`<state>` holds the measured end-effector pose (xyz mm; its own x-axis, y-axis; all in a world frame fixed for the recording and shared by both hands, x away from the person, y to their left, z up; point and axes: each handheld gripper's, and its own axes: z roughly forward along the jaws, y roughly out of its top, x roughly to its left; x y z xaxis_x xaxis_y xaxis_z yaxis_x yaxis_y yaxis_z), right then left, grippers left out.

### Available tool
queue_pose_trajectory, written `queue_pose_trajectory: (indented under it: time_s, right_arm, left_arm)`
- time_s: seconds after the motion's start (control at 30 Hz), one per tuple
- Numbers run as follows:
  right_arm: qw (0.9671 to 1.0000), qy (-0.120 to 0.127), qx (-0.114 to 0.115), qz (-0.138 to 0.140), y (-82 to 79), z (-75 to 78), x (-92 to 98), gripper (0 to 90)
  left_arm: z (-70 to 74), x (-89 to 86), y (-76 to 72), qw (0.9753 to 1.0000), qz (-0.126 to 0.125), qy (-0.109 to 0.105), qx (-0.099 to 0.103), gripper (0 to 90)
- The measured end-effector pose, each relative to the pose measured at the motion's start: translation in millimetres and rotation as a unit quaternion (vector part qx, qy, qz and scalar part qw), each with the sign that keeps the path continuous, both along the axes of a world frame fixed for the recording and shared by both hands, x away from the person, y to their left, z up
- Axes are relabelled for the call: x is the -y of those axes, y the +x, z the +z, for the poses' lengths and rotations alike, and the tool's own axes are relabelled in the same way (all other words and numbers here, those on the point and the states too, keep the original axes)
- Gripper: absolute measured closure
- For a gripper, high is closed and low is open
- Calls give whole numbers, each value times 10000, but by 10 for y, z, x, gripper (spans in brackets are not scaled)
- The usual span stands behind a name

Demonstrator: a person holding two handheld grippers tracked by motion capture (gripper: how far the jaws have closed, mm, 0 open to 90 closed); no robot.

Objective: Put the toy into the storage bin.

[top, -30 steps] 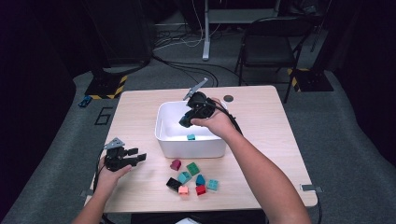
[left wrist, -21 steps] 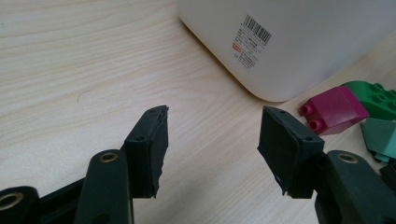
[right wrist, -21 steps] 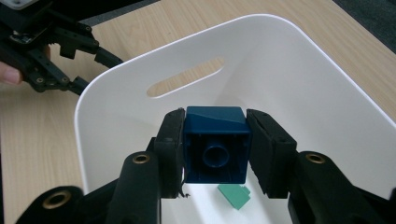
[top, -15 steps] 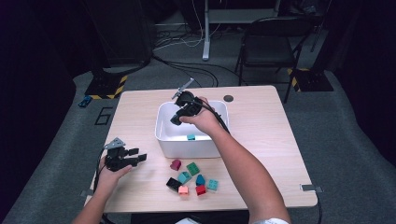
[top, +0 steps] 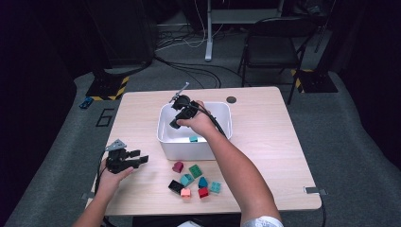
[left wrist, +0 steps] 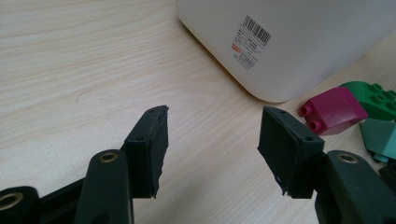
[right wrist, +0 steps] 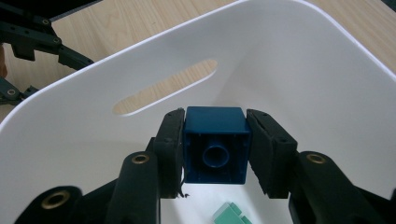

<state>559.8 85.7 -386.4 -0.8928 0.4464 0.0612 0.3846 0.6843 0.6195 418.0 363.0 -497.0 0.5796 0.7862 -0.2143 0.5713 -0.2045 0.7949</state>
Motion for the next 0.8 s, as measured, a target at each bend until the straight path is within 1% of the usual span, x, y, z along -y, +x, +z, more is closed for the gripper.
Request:
queue_pose_trajectory:
  time_s: [0.07, 0.13, 0.33, 0.37, 0.43, 0.47, 0.57, 0.73, 0.8]
  right_arm:
    - [10000, -12, 38, -43, -6, 5, 2, 555]
    - [10000, -1, 62, -56, -20, 32, 16, 557]
    - [9999, 10, 138, 8, -98, 156, 92, 566]
    - [9998, 31, 182, 45, -119, 185, 114, 564]
    - [9998, 40, 194, 27, -170, 236, 150, 558]
    - [9997, 40, 247, 80, -190, 261, 171, 555]
    - [9994, 53, 311, 147, -264, 332, 232, 551]
    - [9988, 145, 416, 190, -407, 461, 356, 545]
    - [9984, 189, 495, 216, -475, 516, 419, 545]
  left_arm:
    - [1, 1, -1, 10000, 2, -1, 1, 421]
    - [2, 0, -2, 10000, 3, 0, -9, 421]
    - [2, -1, -1, 10000, 6, 1, -17, 421]
    - [2, 1, -1, 10000, 6, 2, -17, 421]
    - [6, -1, -1, 10000, -20, 32, -37, 421]
    - [6, 1, -3, 10000, -18, 33, -39, 421]
    - [6, -4, -1, 10000, -9, 34, -20, 421]
    - [7, -11, 1, 10000, 4, 58, -39, 421]
    - [7, -7, 0, 10000, 7, 54, -37, 421]
